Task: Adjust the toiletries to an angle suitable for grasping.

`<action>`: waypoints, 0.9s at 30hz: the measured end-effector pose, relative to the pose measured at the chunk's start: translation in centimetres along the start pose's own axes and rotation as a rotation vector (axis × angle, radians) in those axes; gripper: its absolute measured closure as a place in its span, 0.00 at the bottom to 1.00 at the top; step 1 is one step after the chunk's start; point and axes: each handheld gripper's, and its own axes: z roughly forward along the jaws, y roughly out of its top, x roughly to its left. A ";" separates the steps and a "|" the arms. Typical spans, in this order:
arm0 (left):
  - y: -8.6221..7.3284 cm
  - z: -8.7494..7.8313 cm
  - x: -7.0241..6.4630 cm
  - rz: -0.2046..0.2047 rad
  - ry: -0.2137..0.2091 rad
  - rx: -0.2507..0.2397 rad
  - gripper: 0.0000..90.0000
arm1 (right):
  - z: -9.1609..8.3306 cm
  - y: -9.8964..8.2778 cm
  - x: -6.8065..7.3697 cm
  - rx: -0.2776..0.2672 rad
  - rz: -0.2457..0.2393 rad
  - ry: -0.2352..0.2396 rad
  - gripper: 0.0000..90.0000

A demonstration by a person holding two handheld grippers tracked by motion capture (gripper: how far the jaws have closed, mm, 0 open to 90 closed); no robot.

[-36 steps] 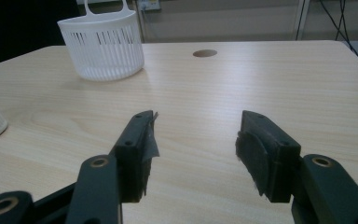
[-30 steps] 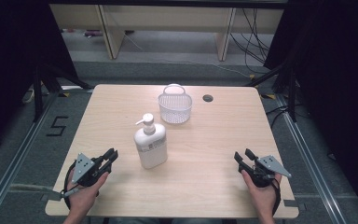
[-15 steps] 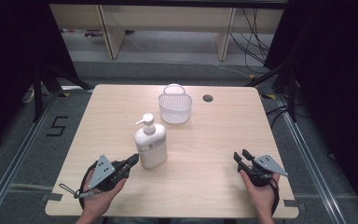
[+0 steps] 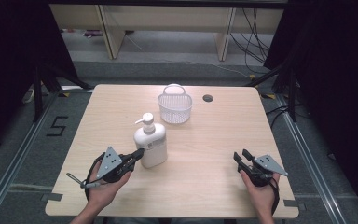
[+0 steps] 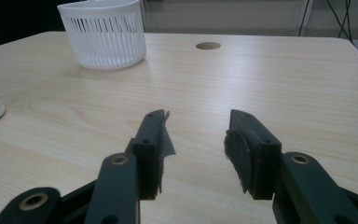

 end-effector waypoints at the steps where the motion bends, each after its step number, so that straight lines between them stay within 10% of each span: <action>1: 0.0 0.0 0.1 0.000 0.005 0.003 0.99 | -0.1 0.0 0.0 0.001 0.002 -0.011 0.64; 18: -1.1 0.3 1.9 -0.057 0.082 -0.001 0.93 | 0.0 -0.1 0.0 -0.008 0.013 0.000 0.61; 27: -1.9 -1.0 2.0 -0.128 0.136 -0.009 0.64 | -0.2 -0.1 -0.3 -0.027 0.022 -0.015 0.53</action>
